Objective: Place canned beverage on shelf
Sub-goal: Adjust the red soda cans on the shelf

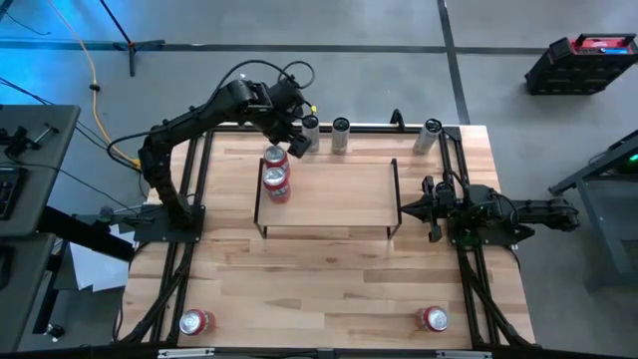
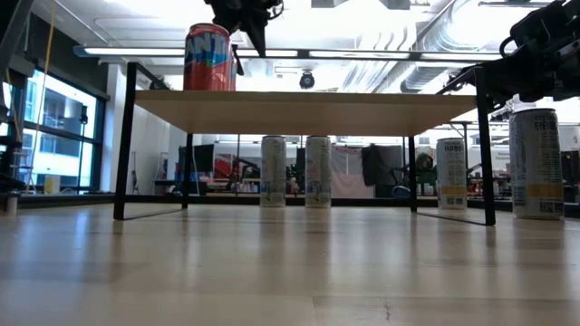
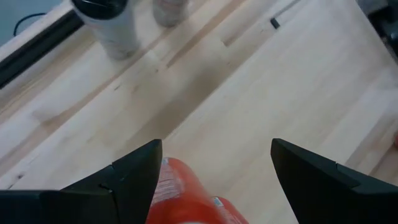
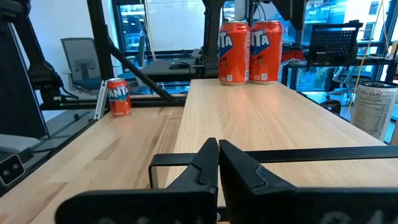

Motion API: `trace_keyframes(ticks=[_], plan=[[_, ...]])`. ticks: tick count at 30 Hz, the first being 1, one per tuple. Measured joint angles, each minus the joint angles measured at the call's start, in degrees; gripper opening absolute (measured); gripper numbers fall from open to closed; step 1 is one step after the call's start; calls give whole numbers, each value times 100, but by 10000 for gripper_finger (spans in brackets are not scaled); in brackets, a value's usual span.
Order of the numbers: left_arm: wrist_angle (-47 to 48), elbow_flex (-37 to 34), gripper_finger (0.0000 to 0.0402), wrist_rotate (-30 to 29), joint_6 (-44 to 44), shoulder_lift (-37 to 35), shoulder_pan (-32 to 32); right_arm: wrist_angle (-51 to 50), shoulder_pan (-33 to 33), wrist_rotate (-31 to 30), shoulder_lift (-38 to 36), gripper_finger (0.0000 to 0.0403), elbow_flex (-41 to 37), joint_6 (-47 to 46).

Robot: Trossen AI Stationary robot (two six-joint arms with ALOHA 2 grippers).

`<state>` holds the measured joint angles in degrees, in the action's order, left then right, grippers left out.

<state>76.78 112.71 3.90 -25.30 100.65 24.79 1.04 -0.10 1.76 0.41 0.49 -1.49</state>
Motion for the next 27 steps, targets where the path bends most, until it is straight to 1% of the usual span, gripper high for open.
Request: trace_keyframes(ticks=[6, 9, 11, 15, 20, 27], plan=[[163, 0, 294, -34, 3, -28, -44, 0, -2, 0, -1, 0, 0, 1], [253, -18, 294, -280, 95, -32, -11, 0, 0, 0, 1, 0, 0, -1], [245, -22, 294, -319, 91, -32, 87, 0, 0, -1, 0, 0, 0, -1], [214, -22, 294, -284, -6, -32, 177, 0, -1, 0, 1, 0, 0, -1], [210, -22, 294, -124, -5, -32, -36, 0, 0, -1, 0, 0, 0, 1], [307, -22, 294, -191, -43, -32, -147, 0, -2, 0, 1, 0, 0, 1]])
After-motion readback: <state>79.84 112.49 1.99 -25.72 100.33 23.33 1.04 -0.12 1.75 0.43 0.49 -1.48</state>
